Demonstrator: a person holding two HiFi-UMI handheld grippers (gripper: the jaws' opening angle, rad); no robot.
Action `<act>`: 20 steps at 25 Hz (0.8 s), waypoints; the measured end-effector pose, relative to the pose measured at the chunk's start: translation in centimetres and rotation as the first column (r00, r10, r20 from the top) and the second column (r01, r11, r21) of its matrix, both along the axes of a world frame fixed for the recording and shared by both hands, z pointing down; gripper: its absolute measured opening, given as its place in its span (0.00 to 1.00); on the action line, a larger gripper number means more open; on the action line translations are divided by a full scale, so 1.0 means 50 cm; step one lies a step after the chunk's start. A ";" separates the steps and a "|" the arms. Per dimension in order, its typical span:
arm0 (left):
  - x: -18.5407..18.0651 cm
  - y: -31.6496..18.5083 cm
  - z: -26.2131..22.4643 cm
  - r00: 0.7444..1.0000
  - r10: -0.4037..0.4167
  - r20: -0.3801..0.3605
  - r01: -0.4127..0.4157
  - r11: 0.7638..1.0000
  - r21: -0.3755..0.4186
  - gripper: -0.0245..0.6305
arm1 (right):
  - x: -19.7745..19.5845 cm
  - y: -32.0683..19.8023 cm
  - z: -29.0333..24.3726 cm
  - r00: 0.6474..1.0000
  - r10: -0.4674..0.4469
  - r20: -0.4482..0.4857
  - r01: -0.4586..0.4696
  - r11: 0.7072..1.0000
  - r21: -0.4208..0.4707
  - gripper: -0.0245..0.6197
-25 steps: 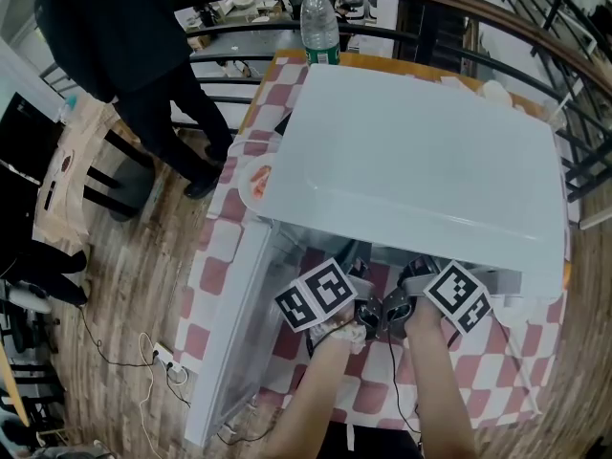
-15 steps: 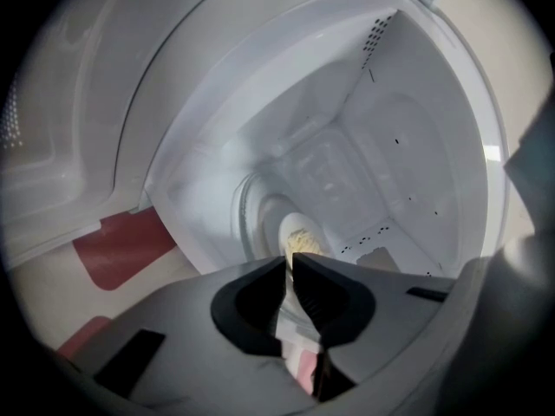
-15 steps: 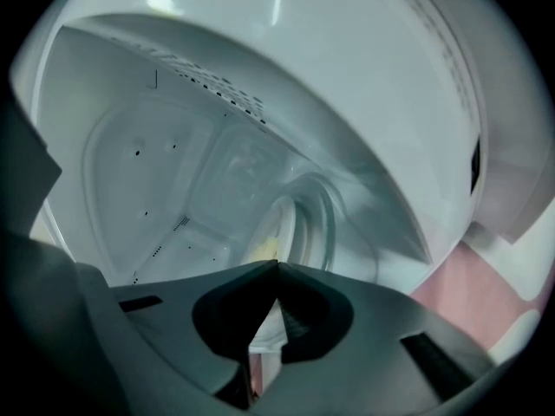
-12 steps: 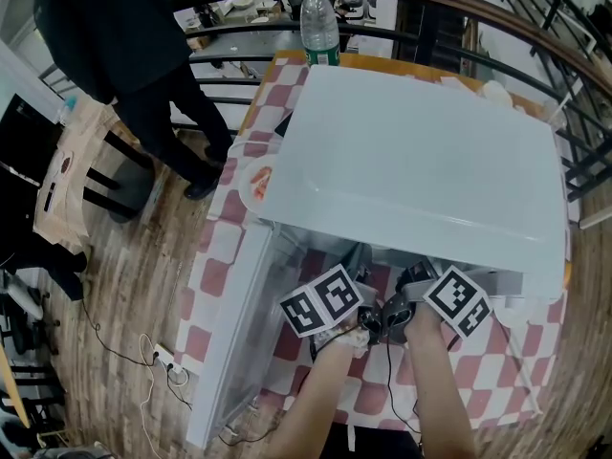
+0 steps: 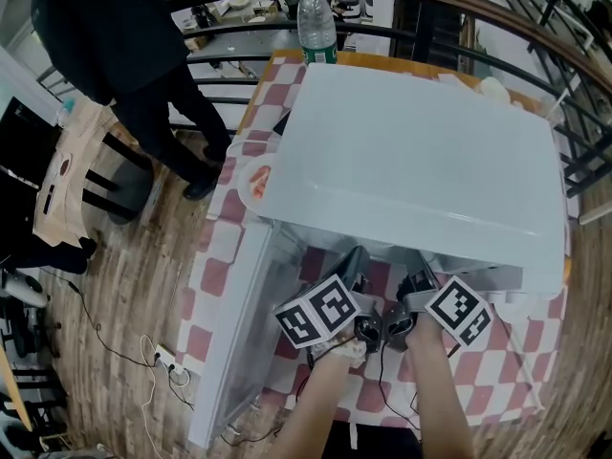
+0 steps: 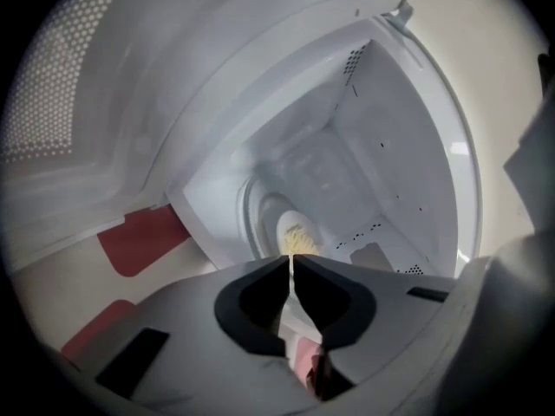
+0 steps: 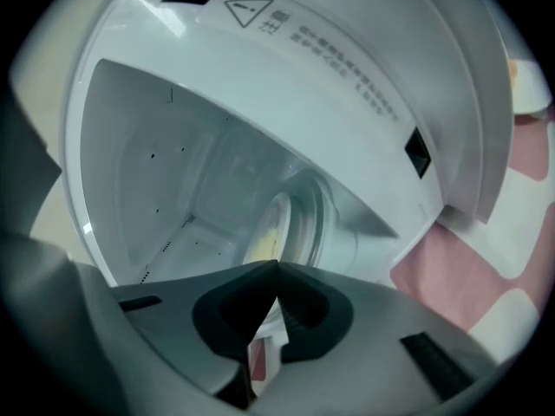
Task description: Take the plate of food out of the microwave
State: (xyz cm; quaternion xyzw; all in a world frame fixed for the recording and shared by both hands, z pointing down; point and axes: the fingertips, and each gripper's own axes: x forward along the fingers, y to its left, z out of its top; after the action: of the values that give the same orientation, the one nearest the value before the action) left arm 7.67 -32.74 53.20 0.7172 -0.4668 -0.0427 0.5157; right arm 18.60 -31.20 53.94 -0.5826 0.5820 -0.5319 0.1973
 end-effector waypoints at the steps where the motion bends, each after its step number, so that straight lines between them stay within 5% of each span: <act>1: 0.001 -0.005 -0.001 1.000 0.005 -0.001 -0.005 1.000 -0.006 0.10 | 0.003 -0.002 -0.001 1.000 0.006 -0.006 -0.006 1.000 -0.004 0.03; 4: 0.003 -0.017 -0.004 1.000 0.012 0.004 -0.012 1.000 -0.011 0.10 | 0.011 -0.006 -0.001 1.000 0.016 -0.026 -0.016 1.000 -0.019 0.11; 20: 0.011 -0.042 0.004 1.000 0.010 -0.006 -0.010 1.000 -0.027 0.24 | 0.036 -0.034 0.006 0.998 0.051 -0.026 -0.052 0.998 -0.031 0.12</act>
State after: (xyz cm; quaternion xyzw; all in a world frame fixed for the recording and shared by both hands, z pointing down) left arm 8.24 -34.86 53.38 0.7125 -0.4621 -0.0359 0.5268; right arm 20.40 -32.91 54.25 -0.6073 0.5607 -0.5282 0.1943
